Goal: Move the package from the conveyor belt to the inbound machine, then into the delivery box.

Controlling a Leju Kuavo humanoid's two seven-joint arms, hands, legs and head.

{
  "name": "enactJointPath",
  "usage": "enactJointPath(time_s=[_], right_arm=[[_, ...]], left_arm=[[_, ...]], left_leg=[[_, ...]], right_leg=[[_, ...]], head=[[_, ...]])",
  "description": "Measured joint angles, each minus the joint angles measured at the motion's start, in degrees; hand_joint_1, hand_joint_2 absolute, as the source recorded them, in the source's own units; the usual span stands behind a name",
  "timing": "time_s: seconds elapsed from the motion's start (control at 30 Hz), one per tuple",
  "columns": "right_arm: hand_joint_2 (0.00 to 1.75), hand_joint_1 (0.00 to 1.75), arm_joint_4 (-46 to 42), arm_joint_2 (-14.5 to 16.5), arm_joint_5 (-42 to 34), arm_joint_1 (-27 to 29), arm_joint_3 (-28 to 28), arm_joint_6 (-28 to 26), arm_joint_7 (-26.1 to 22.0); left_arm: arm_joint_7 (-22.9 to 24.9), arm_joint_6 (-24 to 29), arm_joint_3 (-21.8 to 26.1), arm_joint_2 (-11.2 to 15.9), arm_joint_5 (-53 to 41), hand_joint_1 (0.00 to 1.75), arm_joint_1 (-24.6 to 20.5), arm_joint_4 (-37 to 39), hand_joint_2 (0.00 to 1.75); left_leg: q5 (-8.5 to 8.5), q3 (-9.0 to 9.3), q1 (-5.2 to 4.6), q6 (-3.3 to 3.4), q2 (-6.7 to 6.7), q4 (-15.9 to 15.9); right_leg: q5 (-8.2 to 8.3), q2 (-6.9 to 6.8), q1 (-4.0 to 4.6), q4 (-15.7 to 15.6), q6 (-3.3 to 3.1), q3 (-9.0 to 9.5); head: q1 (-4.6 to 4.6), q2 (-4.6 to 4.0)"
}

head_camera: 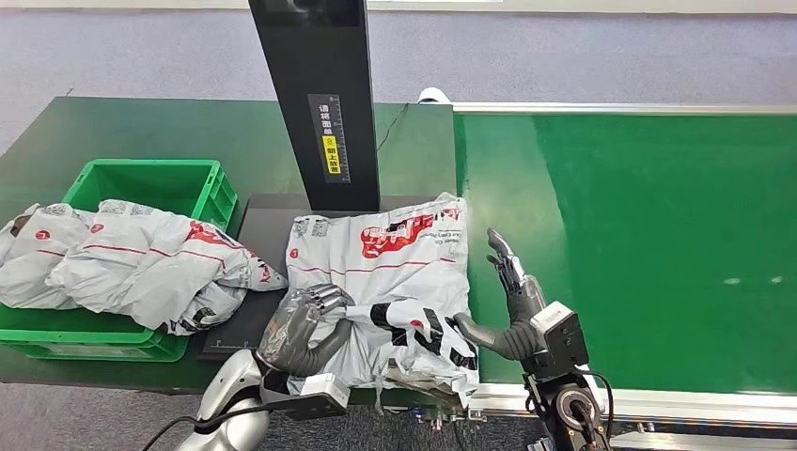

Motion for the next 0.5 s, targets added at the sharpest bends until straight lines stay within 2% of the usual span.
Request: enactJointPath(time_s=[0.37,0.5], right_arm=[[1.75,0.0,0.0,-0.1,-0.9,0.1,0.0,0.1,0.1],[1.75,0.0,0.0,-0.1,-1.5,0.0,0.0,0.1,0.1]], left_arm=[[-2.1,5.1,0.9,0.0,0.3,1.75,1.9,-5.3,1.75],[-7.7,6.0,1.0,0.0,6.8,1.75,2.8,-8.2,1.75]], left_leg=[[0.0,0.0,0.0,0.0,-0.01,0.0],[0.0,-0.01,0.0,0.0,0.0,0.0]], right_leg=[[0.0,0.0,0.0,0.0,0.0,0.01],[0.0,0.0,0.0,0.0,0.0,0.0]], head=[[0.01,0.0],[0.0,0.0]])
